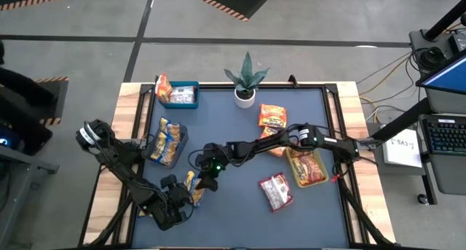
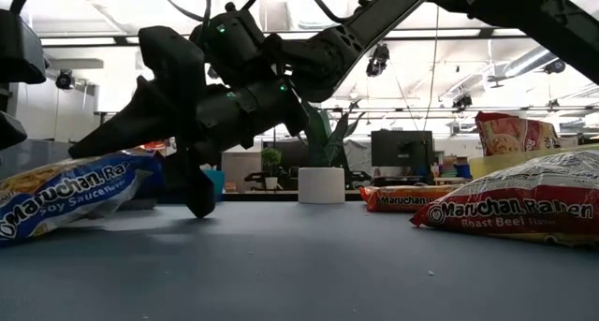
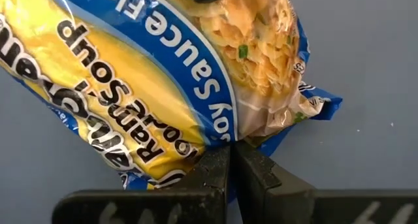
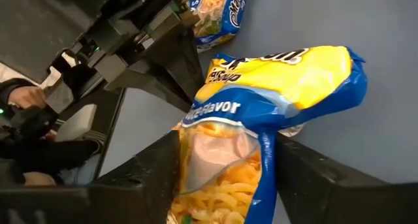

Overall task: Sort Maruchan noodles
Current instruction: Put the blue noodle pack into the black bin

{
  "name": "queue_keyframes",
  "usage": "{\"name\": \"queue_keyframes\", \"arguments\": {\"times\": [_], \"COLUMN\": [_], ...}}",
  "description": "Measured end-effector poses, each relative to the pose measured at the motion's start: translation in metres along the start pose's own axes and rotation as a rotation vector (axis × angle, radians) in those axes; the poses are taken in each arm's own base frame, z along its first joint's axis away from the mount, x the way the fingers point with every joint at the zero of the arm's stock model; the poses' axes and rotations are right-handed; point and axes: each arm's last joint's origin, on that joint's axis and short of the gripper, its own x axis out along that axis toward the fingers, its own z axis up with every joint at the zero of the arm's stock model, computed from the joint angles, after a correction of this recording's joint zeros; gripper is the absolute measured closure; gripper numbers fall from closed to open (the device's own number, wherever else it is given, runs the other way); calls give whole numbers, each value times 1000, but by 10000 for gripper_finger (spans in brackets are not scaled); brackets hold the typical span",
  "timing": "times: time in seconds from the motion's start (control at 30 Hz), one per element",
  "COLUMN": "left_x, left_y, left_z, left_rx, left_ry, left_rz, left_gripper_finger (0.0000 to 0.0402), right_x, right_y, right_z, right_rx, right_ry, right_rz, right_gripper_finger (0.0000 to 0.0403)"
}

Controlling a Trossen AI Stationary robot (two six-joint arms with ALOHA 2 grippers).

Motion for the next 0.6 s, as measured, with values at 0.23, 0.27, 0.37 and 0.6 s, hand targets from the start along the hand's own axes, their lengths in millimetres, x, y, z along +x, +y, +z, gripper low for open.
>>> {"name": "queue_keyframes", "arguments": {"times": [0.23,0.27,0.37,0.6], "left_x": [-10,-14,-25,-46], "left_y": [-1,-1,-1,6], "left_z": [4,5,8,16], "left_rx": [-34,-38,-49,-52], "left_ry": [-3,-7,-23,-54], "left_rz": [-50,-64,-107,-138], "left_gripper_finger": [393,388,368,314], "right_x": [-1,-1,-2,-3], "right_y": [-1,-1,0,2], "right_z": [0,0,0,1], "right_rx": [9,4,-15,-67], "right_ry": [6,9,15,23], "right_rz": [2,6,6,6], "right_gripper_finger": [245,250,262,281]}}
